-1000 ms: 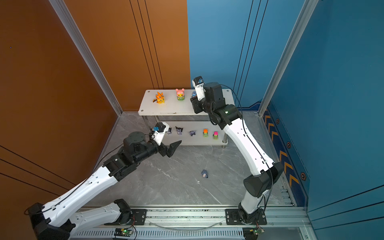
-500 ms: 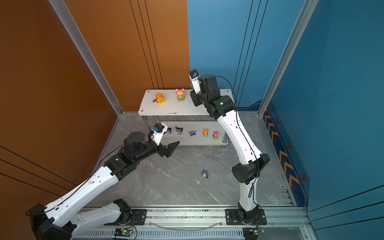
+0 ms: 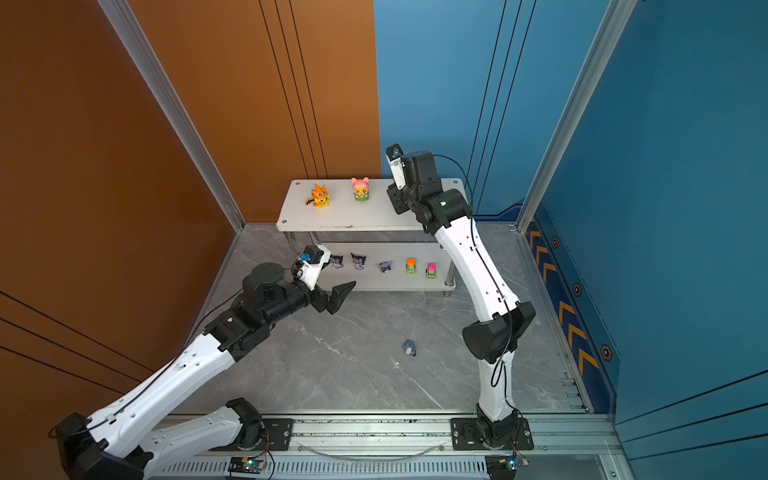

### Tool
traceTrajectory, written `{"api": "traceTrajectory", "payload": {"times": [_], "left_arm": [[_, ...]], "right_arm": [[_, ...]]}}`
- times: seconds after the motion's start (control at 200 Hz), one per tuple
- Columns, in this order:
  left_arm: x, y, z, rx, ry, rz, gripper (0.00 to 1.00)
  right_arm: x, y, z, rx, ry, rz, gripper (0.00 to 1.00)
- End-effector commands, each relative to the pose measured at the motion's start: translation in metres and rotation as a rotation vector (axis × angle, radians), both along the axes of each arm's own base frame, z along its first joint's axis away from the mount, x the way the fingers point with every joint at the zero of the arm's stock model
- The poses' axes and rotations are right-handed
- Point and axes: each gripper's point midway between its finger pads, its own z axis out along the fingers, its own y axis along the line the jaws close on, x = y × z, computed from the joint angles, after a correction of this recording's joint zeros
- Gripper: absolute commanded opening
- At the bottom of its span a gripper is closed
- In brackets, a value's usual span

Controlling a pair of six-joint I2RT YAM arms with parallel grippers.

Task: Organize plastic toys on shelves
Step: Place the plastic toy on the shelf.

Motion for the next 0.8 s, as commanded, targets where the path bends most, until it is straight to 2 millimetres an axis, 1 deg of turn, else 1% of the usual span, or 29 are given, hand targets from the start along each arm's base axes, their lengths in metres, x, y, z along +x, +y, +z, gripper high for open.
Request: {"api": "traceTrajectory", "payload": {"times": [0.0,0.15,0.476,0.621,0.791], "left_arm": [[-0.003,0.002,0.003,-0.024,-0.005,-0.011,0.98],[-0.002,0.003,0.003,-0.028,-0.002,-0.009,0.98],[-0.002,0.004,0.0,-0.029,0.006,-0.007,0.98],[-0.002,0.004,0.002,-0.031,0.003,-0.007,0.98],[-0.001,0.003,0.002,-0.034,0.004,-0.01,0.98]], "right_arm": [[0.002,0.004,-0.008,0.033,0.033,0.011,0.28],[0.002,0.008,-0.017,0.053,0.06,0.023,0.28],[0.002,0.005,-0.031,0.082,0.09,0.018,0.29],[0.0,0.001,-0.029,0.102,0.083,0.01,0.38],[-0.003,-0.003,-0.022,0.12,0.073,0.012,0.44]]}}
